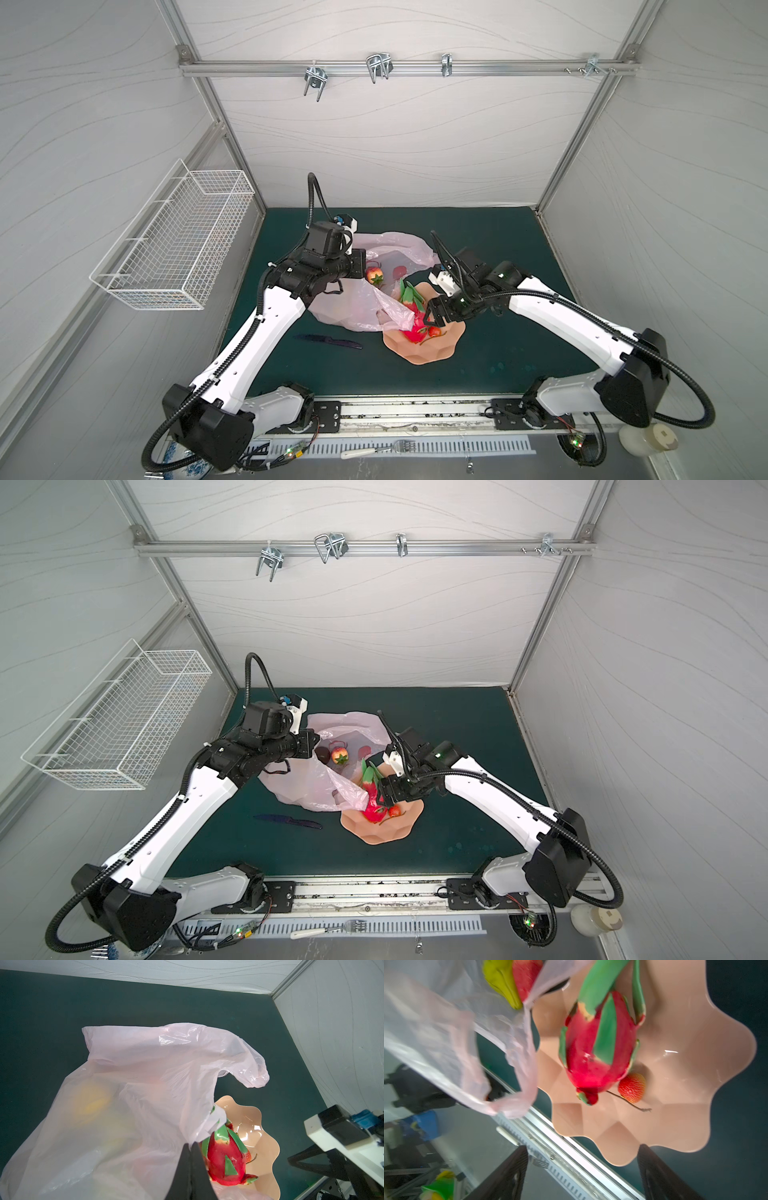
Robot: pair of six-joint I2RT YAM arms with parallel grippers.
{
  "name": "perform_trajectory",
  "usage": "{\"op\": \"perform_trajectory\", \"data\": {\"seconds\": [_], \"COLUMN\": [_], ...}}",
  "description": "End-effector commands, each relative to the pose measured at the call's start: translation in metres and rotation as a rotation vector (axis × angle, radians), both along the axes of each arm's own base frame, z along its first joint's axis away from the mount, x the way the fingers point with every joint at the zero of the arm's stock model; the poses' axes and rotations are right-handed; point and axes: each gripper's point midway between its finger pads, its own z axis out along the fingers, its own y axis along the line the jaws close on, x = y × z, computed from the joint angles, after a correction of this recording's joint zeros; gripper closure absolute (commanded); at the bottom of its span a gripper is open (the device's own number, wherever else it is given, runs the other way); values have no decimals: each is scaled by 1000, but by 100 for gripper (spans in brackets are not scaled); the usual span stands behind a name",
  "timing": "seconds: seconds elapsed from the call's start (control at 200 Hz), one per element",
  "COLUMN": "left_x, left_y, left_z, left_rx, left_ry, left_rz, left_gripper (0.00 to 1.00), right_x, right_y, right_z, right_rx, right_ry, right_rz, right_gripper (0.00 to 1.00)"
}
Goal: Place the fruits into the plastic bag
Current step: 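Withdraw the open right gripper from the bag back over the bowl, then lower the right gripper onto the small strawberry beside the dragon fruit and close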
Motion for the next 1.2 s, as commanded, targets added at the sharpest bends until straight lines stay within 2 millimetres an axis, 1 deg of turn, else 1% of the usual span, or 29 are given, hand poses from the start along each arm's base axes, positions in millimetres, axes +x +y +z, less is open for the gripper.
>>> {"op": "perform_trajectory", "data": {"seconds": [0.0,0.455,0.705,0.91,1.196], "left_x": [3,1,1,2,3], "left_y": [-2,-2,-2,-3,-4], "left_z": [29,32,32,32,32], "left_rx": [-34,-34,-33,-34,-34], "left_ry": [-88,-98,-97,-95,-91], "left_rz": [-16,-24,-26,-28,-27], "left_gripper": [100,100,100,100,100], "right_x": [-6,-1,4,12,21], "right_y": [-26,-20,-19,-17,-13], "right_z": [-10,-37,-58,-77,-98], "right_rx": [-106,-124,-157,-192,-228], "right_ry": [-48,-21,-12,-13,-16], "right_rz": [89,116,134,145,178], "right_gripper": [19,31,35,39,42]}}
